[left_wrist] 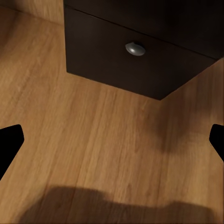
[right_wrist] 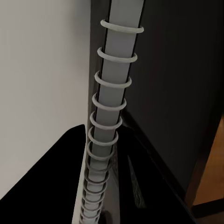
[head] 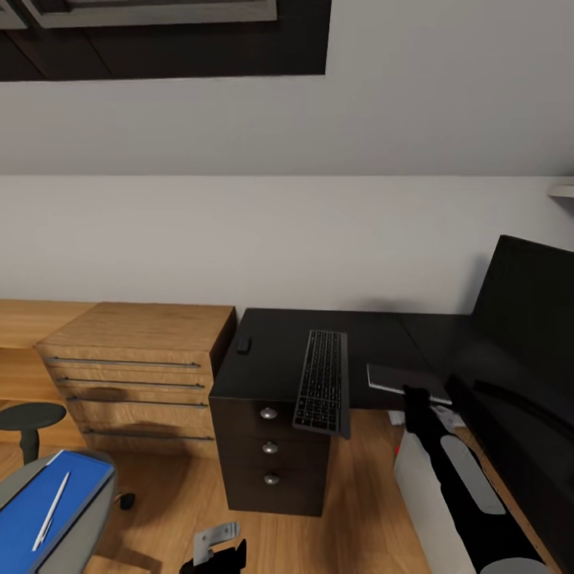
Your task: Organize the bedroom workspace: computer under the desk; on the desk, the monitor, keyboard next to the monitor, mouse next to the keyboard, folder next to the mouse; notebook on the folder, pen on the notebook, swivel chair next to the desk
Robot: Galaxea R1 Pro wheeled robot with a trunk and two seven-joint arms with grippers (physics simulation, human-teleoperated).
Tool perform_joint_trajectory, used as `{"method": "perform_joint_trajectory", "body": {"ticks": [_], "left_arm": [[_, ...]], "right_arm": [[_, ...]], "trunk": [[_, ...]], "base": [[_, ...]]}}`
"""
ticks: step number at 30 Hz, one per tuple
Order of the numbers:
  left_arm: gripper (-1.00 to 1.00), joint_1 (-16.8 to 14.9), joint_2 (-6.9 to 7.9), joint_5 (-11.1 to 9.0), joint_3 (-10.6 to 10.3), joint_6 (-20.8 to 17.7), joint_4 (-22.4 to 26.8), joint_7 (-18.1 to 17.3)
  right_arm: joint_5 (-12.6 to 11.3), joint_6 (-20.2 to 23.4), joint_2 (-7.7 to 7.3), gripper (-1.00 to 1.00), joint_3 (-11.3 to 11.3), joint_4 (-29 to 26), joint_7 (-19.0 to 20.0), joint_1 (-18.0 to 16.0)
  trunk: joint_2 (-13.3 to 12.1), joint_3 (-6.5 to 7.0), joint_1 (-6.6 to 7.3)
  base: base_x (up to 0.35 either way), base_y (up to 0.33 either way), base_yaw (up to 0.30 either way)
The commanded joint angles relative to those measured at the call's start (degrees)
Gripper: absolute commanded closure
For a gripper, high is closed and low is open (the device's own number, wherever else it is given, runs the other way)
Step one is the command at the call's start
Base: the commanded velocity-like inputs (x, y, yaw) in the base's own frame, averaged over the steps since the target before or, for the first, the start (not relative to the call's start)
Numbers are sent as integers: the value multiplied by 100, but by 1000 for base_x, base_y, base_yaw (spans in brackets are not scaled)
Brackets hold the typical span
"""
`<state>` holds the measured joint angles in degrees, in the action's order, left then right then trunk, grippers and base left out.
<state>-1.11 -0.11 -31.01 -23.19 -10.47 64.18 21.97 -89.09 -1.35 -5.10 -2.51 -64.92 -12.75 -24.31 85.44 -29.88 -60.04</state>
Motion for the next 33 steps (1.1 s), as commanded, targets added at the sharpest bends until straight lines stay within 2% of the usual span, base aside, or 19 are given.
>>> {"method": "perform_joint_trajectory", "body": {"ticks": [1, 3, 4, 5, 9, 11, 13, 18, 30, 33], "left_arm": [[-100, -4, 2, -40, -11, -16, 12, 42], [-100, -4, 2, -42, -11, -16, 13, 43], [-100, -4, 2, -43, -11, -16, 14, 43], [-100, -4, 1, -44, -11, -16, 13, 44], [-100, -4, 0, -45, -11, -16, 9, 44], [-100, -4, -3, -41, -12, -14, 7, 44], [-100, -4, -5, -38, -16, -11, 7, 44], [-100, -4, -6, -38, -19, -15, 4, 44], [-100, -4, -2, -36, -19, -11, -11, 34], [-100, -4, 11, -36, -19, -8, -35, 25]], "right_arm": [[-51, -98, 32, 100, 6, -8, -18, -3], [-37, -272, 106, 100, 17, -6, -21, -3], [-13, -446, 192, 100, 25, -3, -23, -3], [38, -683, 339, 100, 38, 7, -25, -3], [148, -951, 565, 100, 88, 24, -26, -3], [314, -1300, 765, 100, 143, 39, -33, -3], [377, -1535, 838, 100, 152, 72, -34, -3], [488, -1938, 905, 100, 200, 144, -28, -3], [663, -2242, 902, 100, 228, 165, -26, -3], [992, -2285, 898, 100, 220, 170, -32, -3]], "trunk": [[45, -25, -22], [125, -60, -66], [165, -78, -88], [206, -96, -110], [366, -168, -198], [446, -204, -242], [526, -240, -286], [607, -276, -330], [607, -276, -330], [607, -276, -330]], "base": [[0, 0, 0], [0, 0, 0], [0, 0, 0], [0, 0, 0], [0, 0, 0], [0, 0, 0], [0, 0, 0], [0, 0, 0], [0, 0, 0], [0, 0, 0]]}}
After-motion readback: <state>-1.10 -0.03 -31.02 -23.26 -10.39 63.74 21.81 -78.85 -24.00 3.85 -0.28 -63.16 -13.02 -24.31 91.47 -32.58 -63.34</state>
